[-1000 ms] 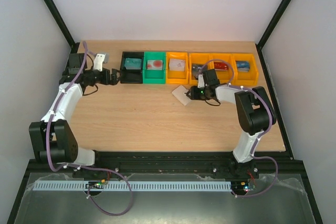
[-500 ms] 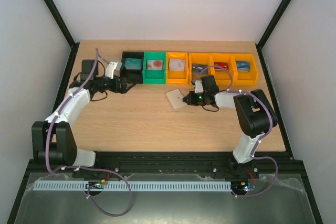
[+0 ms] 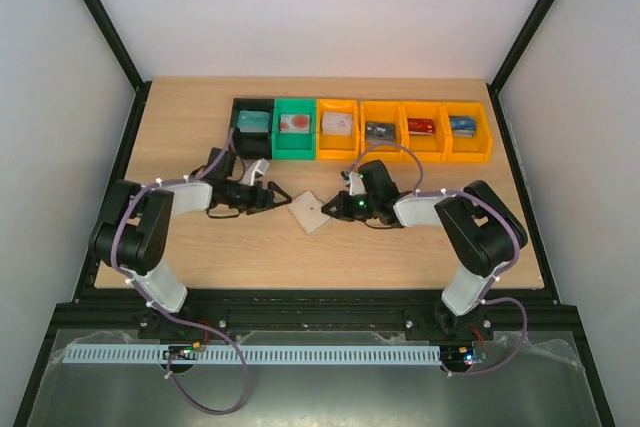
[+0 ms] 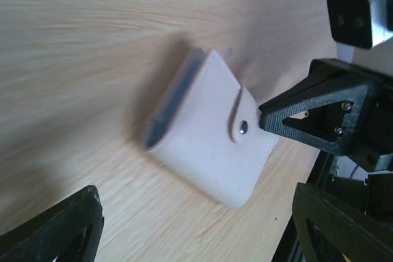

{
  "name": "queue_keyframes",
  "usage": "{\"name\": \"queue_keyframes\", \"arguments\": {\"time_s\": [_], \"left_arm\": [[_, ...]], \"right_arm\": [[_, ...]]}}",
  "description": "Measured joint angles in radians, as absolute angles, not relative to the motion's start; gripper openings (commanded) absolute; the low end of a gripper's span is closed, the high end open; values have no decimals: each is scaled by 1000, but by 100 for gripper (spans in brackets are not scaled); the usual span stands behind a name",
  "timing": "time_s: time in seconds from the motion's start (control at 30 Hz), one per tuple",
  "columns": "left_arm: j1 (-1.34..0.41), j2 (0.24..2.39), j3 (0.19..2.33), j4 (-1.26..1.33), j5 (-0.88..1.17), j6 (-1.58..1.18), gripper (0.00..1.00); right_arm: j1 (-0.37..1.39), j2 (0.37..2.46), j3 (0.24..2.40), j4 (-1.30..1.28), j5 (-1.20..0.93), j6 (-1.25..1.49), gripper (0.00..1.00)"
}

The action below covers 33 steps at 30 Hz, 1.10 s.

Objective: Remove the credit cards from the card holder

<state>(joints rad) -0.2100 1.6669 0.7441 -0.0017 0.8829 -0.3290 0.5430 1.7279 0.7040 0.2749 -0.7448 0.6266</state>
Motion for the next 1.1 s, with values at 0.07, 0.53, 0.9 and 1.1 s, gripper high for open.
{"name": "queue_keyframes", "arguments": {"time_s": [0.07,0.53,0.9,1.1], "left_arm": [[-258,1686,744,34,878,-360,85],[-293,1780,738,175,929,-468,86],[-112,1618,741,188,1016,-426,95],[14,1407,933,-65,1072,-173,100]], "right_arm": [[556,1716,700,291,-746,659,2],[633,1671,698,383,-771,769,2],[636,1517,828,211,-734,665,2],[636,1495,973,72,-754,593,2]]}}
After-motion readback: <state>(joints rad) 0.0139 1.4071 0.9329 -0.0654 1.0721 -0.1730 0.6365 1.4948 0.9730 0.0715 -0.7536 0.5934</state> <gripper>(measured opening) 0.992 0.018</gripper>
